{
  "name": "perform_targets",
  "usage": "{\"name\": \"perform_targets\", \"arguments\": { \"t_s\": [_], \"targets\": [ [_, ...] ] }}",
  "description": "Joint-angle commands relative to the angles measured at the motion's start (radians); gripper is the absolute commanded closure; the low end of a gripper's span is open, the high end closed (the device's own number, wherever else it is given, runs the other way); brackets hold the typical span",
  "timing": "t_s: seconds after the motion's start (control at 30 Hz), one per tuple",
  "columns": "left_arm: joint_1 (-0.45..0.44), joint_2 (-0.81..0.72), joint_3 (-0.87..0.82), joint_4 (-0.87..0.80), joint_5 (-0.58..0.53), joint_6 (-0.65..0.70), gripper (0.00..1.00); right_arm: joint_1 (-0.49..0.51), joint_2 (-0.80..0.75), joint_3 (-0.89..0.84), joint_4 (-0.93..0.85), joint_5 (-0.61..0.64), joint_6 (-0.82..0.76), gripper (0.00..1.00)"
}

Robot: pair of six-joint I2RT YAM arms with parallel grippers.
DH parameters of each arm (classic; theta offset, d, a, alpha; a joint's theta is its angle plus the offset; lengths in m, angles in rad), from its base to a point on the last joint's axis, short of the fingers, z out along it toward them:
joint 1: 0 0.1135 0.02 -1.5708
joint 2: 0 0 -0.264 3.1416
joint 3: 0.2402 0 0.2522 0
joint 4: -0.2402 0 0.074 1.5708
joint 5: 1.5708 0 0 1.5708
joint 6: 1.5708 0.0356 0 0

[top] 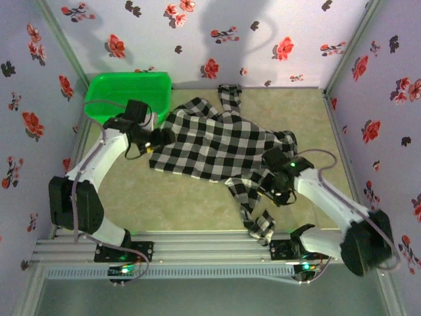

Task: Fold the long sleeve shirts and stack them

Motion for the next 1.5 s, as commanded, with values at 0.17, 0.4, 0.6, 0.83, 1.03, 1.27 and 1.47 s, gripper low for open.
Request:
{"name": "perform_targets", "arguments": {
  "t_s": [0.17,0.4,0.6,0.83,1.03,1.27,1.47],
  "targets": [
    [0.08,0.016,-0.11,-0.03,0.01,0.12,0.25,-0.008,0.197,-0.002,0.191,-0.027,-0.099,0.66],
    [0.113,0.024,-0.156,0.011,0.026,0.108,0.32,-0.006,0.187,-0.045,0.194,-0.006,-0.058,0.69],
    [0.118,0.047,-0.185,0.024,0.004,0.12,0.37,0.022,0.255,-0.048,0.246,-0.018,-0.037,0.71],
    [0.122,0.116,-0.211,0.067,-0.013,0.111,0.42,0.037,0.3,-0.042,0.251,0.013,-0.022,0.75],
    [0.117,0.226,-0.203,0.166,-0.05,0.057,0.47,0.036,0.307,-0.064,0.236,0.095,0.033,0.8],
    [0.091,0.31,-0.18,0.243,-0.118,0.027,0.75,0.034,0.217,-0.07,0.118,0.234,0.055,0.98],
    [0.076,0.198,-0.266,0.252,-0.224,0.035,0.96,0.016,0.02,-0.092,-0.037,0.279,0.054,1.0]
  ]
}}
